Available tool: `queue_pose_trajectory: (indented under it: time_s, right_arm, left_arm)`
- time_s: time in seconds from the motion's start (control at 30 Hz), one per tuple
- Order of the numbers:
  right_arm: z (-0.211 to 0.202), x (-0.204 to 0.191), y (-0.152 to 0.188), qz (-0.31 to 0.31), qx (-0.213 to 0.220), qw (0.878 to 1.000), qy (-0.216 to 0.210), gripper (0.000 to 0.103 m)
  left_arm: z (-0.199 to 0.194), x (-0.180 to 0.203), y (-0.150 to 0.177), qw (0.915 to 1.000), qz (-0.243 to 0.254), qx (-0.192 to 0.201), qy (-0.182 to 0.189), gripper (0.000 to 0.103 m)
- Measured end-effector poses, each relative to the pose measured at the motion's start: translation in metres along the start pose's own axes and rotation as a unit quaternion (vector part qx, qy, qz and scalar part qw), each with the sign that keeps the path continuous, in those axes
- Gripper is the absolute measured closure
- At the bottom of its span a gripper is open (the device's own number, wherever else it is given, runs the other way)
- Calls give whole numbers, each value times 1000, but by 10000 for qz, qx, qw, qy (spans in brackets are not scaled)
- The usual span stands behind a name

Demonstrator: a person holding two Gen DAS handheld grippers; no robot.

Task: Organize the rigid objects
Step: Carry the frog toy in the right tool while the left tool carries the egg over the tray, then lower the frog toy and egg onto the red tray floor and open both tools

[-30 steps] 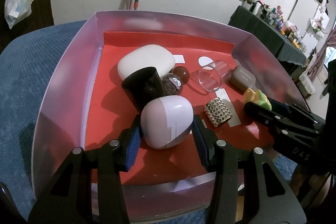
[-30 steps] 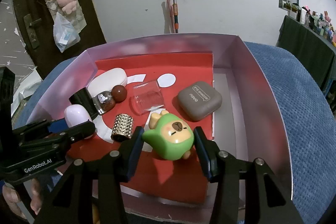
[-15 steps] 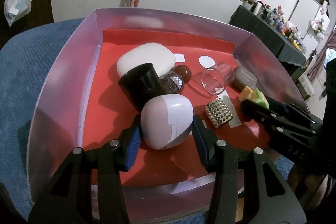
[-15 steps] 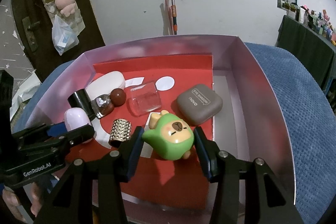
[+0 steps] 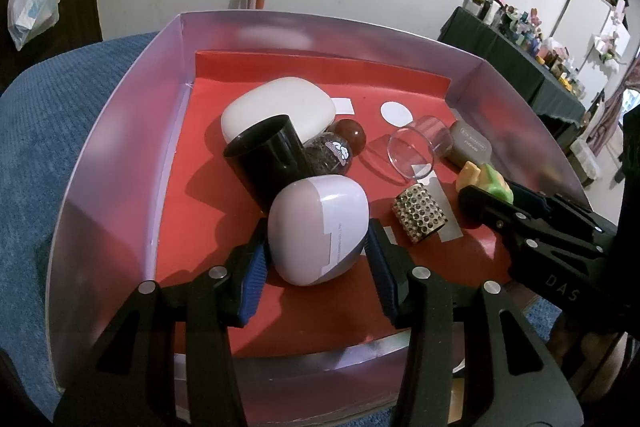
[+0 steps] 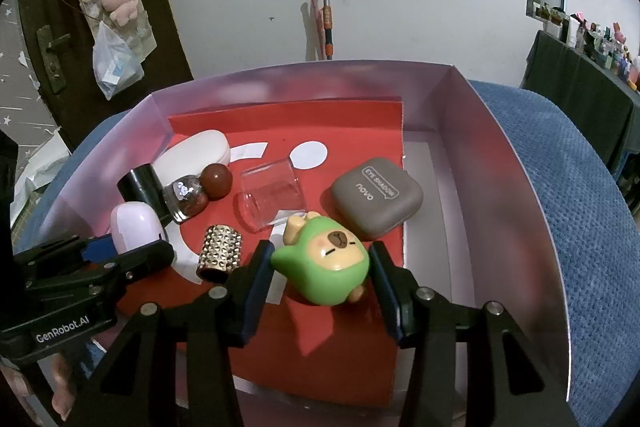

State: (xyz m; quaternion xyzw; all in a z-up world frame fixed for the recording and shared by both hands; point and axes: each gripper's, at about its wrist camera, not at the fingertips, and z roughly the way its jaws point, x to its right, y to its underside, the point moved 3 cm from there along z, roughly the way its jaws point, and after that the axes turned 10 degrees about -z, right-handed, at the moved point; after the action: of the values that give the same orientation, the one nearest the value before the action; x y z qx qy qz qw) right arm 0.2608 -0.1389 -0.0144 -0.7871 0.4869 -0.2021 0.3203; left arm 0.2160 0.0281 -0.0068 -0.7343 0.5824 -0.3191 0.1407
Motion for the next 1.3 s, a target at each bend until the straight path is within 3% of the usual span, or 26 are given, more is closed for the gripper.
queue_pose_trajectory:
  time_s: [0.4, 0.53, 0.7, 1.0, 1.07, 1.3]
  right_arm:
    - [1, 1, 1, 16, -15, 10000, -10, 52]
    - [1, 0, 1, 18, -22, 10000, -12, 51]
    - [1, 0, 2, 35, -7, 10000, -47, 51]
    - [-9, -1, 2, 19, 95, 9999, -91, 39]
    - [-11, -2, 1, 15, 119, 9999, -102, 36]
    - [-25, -6, 2, -4, 284, 9994, -190, 29]
  left_arm:
    - [3, 2, 0, 9999, 38, -4, -96, 57]
    - [2, 0, -1, 9999, 8, 10, -139, 44]
    - [1, 0, 0, 9998, 3, 41, -177, 44]
    - [-5, 4, 2, 9997, 98, 108, -179, 43]
    - [-7, 5, 2, 9997, 114, 145, -174, 29]
    - [-15, 7, 2, 9998, 101, 189, -32, 27]
